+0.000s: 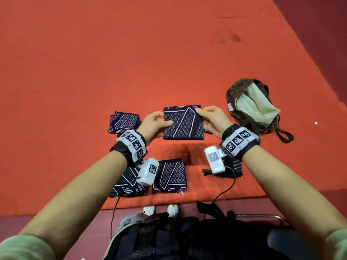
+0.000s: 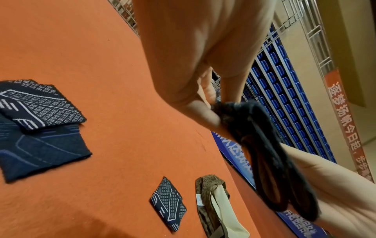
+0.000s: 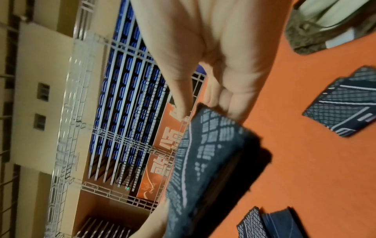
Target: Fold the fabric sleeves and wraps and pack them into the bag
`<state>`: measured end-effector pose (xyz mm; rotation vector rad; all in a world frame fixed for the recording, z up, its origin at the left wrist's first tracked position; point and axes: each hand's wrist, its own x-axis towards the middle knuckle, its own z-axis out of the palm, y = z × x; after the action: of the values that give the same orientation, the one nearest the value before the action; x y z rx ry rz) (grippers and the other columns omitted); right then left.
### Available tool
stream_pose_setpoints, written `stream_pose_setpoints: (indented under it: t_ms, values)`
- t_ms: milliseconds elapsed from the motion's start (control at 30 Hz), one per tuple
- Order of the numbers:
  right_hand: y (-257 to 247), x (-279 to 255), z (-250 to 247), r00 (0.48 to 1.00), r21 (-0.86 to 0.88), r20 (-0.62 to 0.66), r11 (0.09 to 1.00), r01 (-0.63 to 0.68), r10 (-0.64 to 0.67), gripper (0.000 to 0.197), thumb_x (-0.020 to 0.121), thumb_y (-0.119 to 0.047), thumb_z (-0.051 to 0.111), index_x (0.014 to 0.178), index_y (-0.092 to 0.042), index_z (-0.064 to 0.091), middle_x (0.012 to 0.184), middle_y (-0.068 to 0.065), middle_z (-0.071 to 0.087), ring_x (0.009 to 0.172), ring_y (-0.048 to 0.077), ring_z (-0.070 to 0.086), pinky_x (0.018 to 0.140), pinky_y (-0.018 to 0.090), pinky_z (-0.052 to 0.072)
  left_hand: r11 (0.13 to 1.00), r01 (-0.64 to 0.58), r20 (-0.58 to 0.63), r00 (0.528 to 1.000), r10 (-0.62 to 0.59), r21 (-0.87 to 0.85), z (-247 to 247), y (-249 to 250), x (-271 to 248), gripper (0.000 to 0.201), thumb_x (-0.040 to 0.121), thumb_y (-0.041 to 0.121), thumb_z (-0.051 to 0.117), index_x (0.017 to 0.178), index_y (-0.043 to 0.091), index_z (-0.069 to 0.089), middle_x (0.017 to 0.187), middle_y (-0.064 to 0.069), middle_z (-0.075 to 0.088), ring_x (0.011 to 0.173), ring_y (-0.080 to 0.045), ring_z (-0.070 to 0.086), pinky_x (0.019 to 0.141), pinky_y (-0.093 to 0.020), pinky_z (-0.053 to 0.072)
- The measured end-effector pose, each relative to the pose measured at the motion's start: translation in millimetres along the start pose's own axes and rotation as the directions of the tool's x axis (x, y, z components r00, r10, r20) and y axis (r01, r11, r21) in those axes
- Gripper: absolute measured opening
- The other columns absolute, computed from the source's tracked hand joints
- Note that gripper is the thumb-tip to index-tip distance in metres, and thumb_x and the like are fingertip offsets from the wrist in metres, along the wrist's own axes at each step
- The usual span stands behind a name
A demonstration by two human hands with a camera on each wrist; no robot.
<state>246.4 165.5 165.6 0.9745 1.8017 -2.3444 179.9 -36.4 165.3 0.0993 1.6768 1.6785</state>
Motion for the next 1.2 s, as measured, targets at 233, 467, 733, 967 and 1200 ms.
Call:
stream_pose_setpoints:
  t_ms: [233, 467, 733, 967, 1200]
  values:
    - [14.5, -10.6, -4.9, 0.976, -0.046, 0.181, 0.992, -0.117, 0.123, 0.005, 0.09, -0.007, 0.058, 0.09, -0.003, 0.062, 0.086, 0.011, 0.07, 0.074, 0.017, 0.068, 0.074, 0.034, 0.059, 0.998, -0.027, -0.113, 0.993, 0.021, -0.053, 3.4, -9.1, 5.9, 0.026, 0.09, -0.001, 0.057, 0.076, 0.015, 0.042, 0.041, 0.006, 0.055, 0.037, -0.001, 0.052, 0.036, -0.016, 0.042]
    - [20.0, -10.1, -0.7, 0.995, -0.178, 0.06, 0.982, -0.062, 0.074, 0.016, 0.086, -0.011, 0.065, 0.072, -0.009, 0.057, 0.086, 0.014, 0.067, 0.077, 0.021, 0.065, 0.075, 0.038, 0.055, 0.993, -0.063, -0.137, 0.988, 0.076, 0.095, 6.7, -12.6, 2.8, 0.028, 0.095, 0.008, 0.052, 0.075, 0.016, 0.034, 0.033, 0.012, 0.042, 0.028, 0.002, 0.04, 0.03, -0.011, 0.031]
    - [26.2, -5.7, 1.6, 0.994, -0.305, -0.007, 0.947, 0.102, -0.109, 0.024, 0.069, -0.031, 0.077, 0.078, -0.036, 0.054, 0.074, 0.017, 0.048, 0.068, 0.026, 0.044, 0.063, 0.04, 0.034, 0.996, -0.049, -0.055, 0.997, 0.053, 0.072, -8.9, -19.1, 5.9, 0.049, 0.089, -0.001, 0.058, 0.127, 0.023, 0.039, 0.049, 0.009, 0.048, 0.039, -0.002, 0.047, 0.038, -0.017, 0.041]
    - [17.1, -11.0, 6.2, 0.988, -0.35, 0.155, 0.935, 0.053, 0.002, 0.034, 0.085, 0.008, 0.057, 0.109, -0.015, 0.064, 0.099, 0.016, 0.058, 0.077, 0.021, 0.059, 0.068, 0.032, 0.055, 0.97, 0.188, 0.057, 0.978, -0.199, 0.152, -26.0, -26.1, 8.1, 0.068, 0.082, 0.006, 0.069, 0.131, 0.033, 0.031, 0.078, -0.002, 0.071, 0.067, -0.019, 0.069, 0.066, -0.036, 0.06]
    - [19.3, -10.6, 17.7, 0.976, -0.428, 0.203, 0.889, 0.161, -0.08, 0.047, 0.082, 0.008, 0.062, 0.125, -0.012, 0.054, 0.107, 0.004, 0.066, 0.098, 0.018, 0.061, 0.092, 0.035, 0.049, 0.874, 0.12, 0.018, 0.989, -0.145, 0.471, -18.1, -32.1, 17.7, 0.049, 0.091, 0.033, 0.06, 0.132, 0.009, 0.047, 0.125, -0.016, 0.056, 0.098, -0.021, 0.059, 0.078, -0.033, 0.053]
